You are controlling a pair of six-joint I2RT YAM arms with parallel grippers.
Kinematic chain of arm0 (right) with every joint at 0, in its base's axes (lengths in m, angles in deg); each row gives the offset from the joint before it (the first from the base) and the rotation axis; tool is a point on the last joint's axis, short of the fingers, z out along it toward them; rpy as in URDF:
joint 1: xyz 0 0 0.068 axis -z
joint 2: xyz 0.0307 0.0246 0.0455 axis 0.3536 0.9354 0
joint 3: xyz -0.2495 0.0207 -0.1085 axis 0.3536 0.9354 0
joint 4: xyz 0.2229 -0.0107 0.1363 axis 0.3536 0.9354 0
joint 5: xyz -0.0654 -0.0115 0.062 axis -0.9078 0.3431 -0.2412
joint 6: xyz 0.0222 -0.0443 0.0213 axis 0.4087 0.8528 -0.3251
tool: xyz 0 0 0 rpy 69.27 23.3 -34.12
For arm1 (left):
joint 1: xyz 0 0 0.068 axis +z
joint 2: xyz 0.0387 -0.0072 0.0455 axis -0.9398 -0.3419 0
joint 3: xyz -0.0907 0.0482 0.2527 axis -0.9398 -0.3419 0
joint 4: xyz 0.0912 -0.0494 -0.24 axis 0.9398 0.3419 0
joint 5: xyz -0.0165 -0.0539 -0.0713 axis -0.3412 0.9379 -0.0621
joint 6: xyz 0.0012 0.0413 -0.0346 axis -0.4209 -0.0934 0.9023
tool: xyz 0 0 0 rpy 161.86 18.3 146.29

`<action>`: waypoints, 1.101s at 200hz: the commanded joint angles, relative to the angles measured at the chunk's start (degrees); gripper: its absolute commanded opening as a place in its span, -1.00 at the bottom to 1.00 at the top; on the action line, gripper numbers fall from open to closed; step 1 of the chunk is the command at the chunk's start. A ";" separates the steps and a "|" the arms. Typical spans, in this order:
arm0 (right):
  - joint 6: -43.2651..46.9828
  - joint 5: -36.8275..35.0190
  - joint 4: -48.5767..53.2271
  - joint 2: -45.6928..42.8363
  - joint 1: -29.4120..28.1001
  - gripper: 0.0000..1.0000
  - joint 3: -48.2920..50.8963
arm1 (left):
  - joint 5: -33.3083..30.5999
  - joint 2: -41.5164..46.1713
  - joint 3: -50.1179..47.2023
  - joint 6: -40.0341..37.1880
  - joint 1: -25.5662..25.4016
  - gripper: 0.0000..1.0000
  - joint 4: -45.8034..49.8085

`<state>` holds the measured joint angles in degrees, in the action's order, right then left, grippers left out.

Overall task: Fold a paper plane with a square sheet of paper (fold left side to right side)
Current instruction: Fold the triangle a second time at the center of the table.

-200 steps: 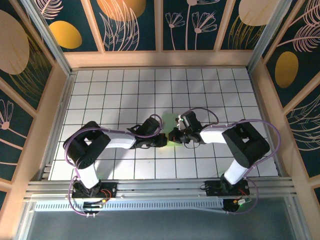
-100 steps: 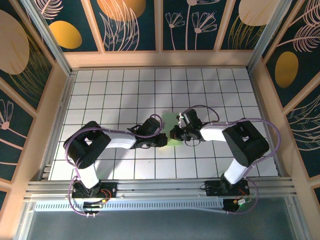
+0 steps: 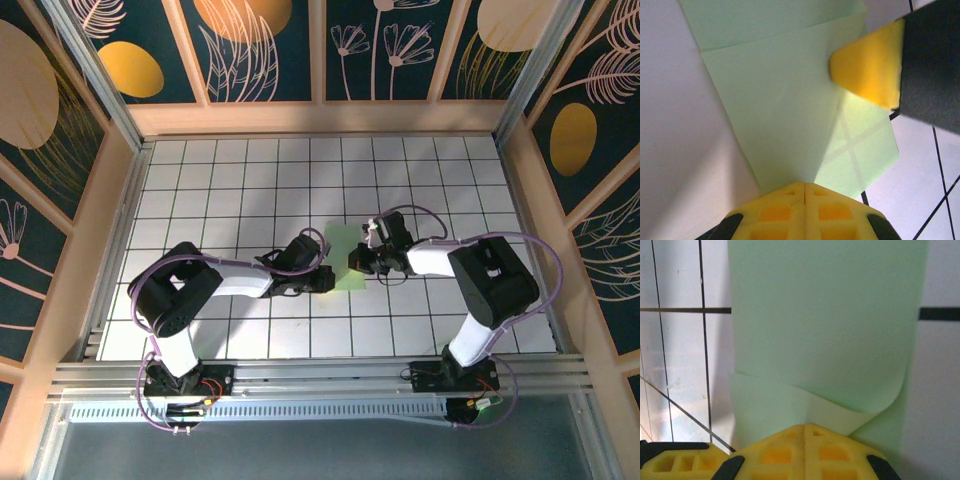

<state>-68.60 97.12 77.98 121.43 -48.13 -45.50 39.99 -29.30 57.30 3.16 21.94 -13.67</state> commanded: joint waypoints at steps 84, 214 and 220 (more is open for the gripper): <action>5.19 -5.54 3.24 4.15 8.55 -1.00 -3.78 | -2.55 -2.22 -1.84 -0.52 -0.33 -1.00 7.74; 4.30 1.48 5.03 -5.95 10.59 -1.00 -3.76 | -2.55 -1.04 -1.83 -0.04 -0.52 -1.00 6.24; 3.56 2.31 4.48 -6.73 9.96 -1.00 -2.91 | -2.48 -0.92 -1.84 -0.01 -0.50 -1.00 6.08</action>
<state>-62.77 96.14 83.09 119.88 -36.04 -50.70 38.68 -29.36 57.30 3.18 21.80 -14.28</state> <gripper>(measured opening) 0.051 0.048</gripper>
